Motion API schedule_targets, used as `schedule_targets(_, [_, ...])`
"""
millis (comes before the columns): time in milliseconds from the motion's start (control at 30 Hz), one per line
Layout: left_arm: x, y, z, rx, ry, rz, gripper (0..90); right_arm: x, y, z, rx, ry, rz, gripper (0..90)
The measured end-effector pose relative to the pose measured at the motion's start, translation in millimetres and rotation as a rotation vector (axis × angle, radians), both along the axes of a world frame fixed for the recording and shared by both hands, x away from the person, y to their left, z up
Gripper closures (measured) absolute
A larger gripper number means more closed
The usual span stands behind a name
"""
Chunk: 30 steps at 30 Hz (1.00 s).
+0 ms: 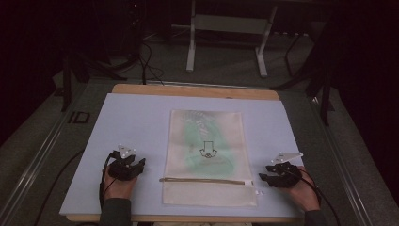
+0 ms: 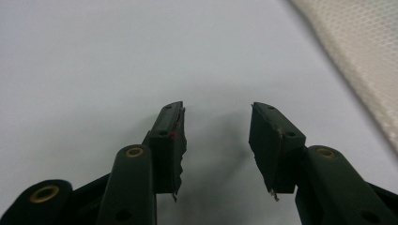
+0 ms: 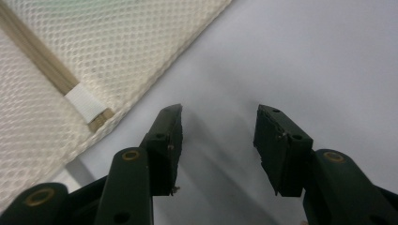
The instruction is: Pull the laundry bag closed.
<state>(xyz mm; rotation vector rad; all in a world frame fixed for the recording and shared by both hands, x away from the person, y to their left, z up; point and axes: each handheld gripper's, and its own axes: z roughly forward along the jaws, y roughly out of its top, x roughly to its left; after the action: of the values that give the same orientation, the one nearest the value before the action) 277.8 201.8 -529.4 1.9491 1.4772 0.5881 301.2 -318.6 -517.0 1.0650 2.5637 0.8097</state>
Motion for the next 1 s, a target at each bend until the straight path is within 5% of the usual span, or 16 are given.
schedule_targets(1000, [-3.4, 1.3, 1.9, -0.032, 0.01, -0.096, 56.4, -10.2, 25.9, 17.1, -0.025, -0.016, 0.108, 55.1])
